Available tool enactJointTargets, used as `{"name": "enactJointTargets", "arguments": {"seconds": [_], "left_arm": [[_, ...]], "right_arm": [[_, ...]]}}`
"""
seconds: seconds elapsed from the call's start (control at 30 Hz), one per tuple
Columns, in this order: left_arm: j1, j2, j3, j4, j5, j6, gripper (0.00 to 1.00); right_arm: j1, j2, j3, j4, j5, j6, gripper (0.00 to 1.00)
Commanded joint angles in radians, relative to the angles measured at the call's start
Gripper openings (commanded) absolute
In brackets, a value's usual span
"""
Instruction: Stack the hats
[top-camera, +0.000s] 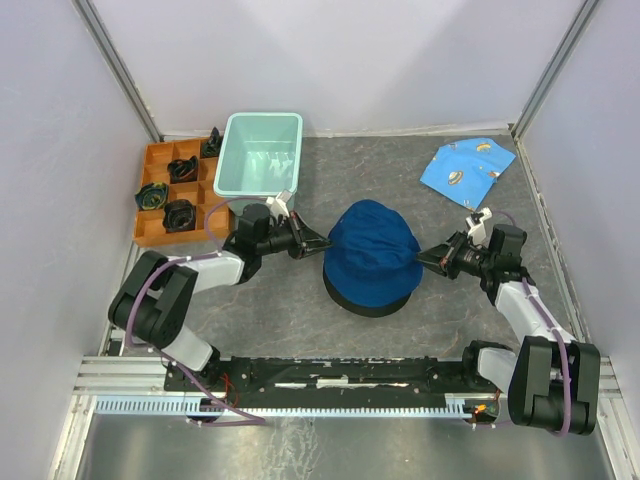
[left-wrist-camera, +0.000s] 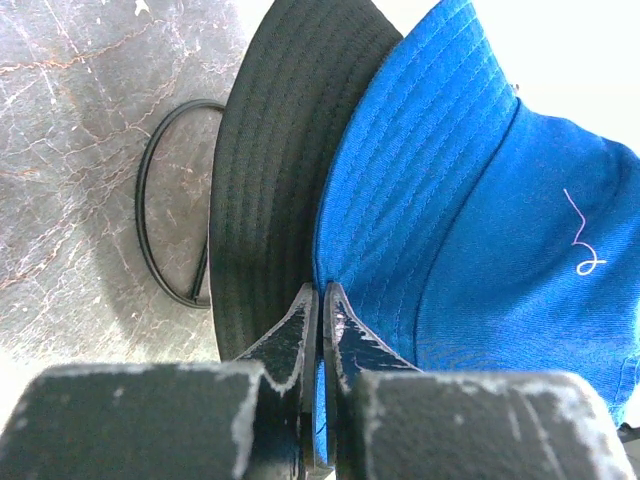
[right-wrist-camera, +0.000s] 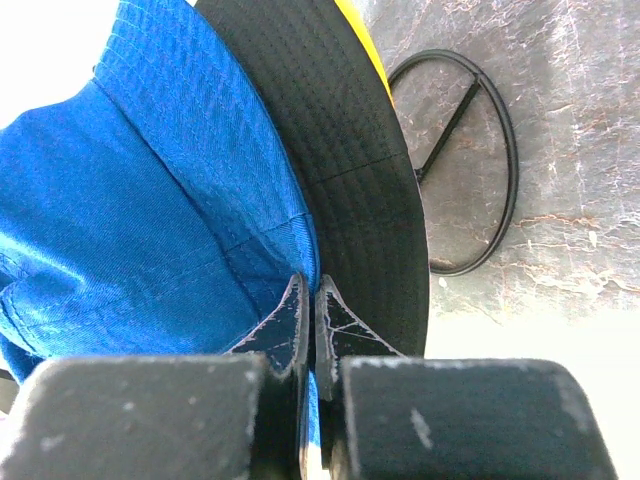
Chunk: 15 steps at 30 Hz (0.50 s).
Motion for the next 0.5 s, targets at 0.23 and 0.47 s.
{"name": "enactJointTargets", "arguments": {"seconds": [0.23,0.47], "left_arm": [[0.009,-0.157,-0.023,-0.343,-0.084,0.098,0.41],[0.047,-0.263,-0.032,-0.412,-0.095,0.081,0.47]], "right_arm": [[-0.007,-0.06,0.002,-0.211,0.134,-0.101,0.39],[-0.008,-0.127,-0.006,-0.268,0.137,-0.101,0.5]]}}
